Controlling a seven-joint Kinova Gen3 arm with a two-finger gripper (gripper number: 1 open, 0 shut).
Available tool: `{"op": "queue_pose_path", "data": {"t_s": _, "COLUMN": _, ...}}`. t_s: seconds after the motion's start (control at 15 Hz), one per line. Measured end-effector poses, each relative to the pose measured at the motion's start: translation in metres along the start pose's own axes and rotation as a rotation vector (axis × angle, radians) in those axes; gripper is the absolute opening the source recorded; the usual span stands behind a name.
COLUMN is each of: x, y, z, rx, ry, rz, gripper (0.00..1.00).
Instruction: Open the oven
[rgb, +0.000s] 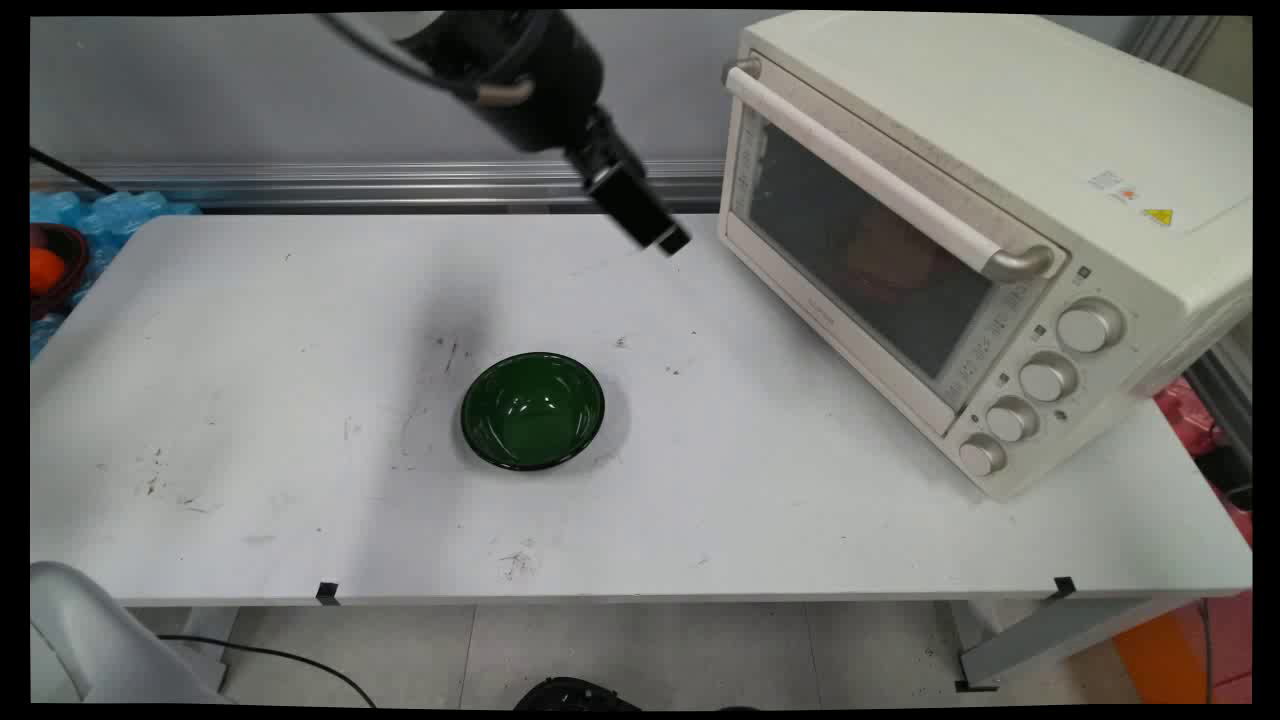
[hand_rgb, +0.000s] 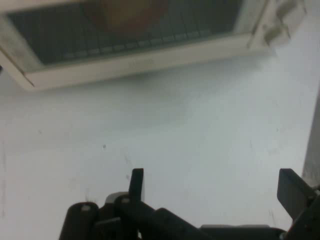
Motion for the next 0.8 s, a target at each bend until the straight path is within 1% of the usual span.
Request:
{"op": "queue_pose_path", "data": {"t_s": 0.13, "x": 0.01, "y": -0.003, "z": 0.003, "rx": 0.007, "ry": 0.02, "rz": -0.017, "gripper": 1.0}}
{"op": "queue_pose_path", "data": {"t_s": 0.2, "x": 0.023, "y": -0.006, "z": 0.007, "rx": 0.016, "ry": 0.043, "rz": -0.036, "gripper": 1.0}}
{"op": "queue_pose_path", "data": {"t_s": 0.27, "x": 0.028, "y": -0.007, "z": 0.009, "rx": 0.019, "ry": 0.054, "rz": -0.044, "gripper": 1.0}}
{"op": "queue_pose_path", "data": {"t_s": 0.47, "x": 0.058, "y": -0.017, "z": 0.026, "rx": 0.032, "ry": 0.098, "rz": -0.086, "gripper": 1.0}}
{"op": "queue_pose_path", "data": {"t_s": 0.8, "x": 0.079, "y": -0.025, "z": 0.046, "rx": 0.043, "ry": 0.123, "rz": -0.121, "gripper": 1.0}}
